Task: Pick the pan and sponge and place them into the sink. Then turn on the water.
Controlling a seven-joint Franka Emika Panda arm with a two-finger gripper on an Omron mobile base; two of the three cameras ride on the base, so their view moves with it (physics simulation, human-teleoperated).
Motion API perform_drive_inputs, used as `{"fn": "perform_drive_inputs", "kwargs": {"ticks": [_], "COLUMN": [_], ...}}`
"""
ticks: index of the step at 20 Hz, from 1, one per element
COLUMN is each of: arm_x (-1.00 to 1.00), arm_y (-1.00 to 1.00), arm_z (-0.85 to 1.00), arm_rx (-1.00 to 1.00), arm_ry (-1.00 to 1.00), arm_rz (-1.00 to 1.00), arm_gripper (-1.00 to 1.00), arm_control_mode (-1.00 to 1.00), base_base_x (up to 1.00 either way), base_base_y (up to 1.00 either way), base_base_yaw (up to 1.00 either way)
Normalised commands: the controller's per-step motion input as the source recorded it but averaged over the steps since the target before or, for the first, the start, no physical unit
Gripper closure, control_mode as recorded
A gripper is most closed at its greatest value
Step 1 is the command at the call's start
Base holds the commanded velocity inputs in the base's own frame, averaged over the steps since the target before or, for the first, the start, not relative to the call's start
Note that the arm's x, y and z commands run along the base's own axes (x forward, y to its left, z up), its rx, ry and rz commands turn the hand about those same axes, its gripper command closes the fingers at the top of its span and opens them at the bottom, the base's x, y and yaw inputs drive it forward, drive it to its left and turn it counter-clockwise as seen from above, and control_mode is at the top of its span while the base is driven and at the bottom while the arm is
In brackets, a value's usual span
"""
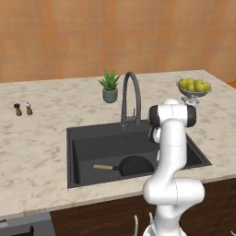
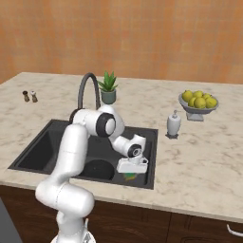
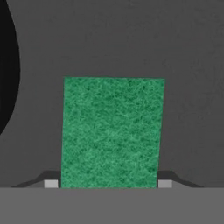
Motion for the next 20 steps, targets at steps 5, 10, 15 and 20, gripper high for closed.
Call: {"fn": "perform_drive_inputs", "kwargs": {"ticks": [5, 10, 15, 20], "arm_x": [-0.12, -0.27, -0.14, 0.0], "arm_y": [0.18, 0.29, 0.15, 0.08], "arm_z": [0.0, 0.26, 0.7, 0.92], "arm_rx": [0.01, 0.0, 0.0, 0.0], "arm_ry": [-0.27, -0.39, -0.22, -0.03], "arm_rz": [0.0, 0.0, 0.0, 0.0], "arm_gripper": [-1.0, -1.0, -1.0, -1.0], "arm_control_mode": [-1.0, -1.0, -1.0, -1.0], "base_base_x": [0.0, 0.0, 0.0, 0.0], "base_base_y": [0.0, 0.0, 0.0, 0.0], "base_base_yaw": [0.0, 0.0, 0.0, 0.0]}}
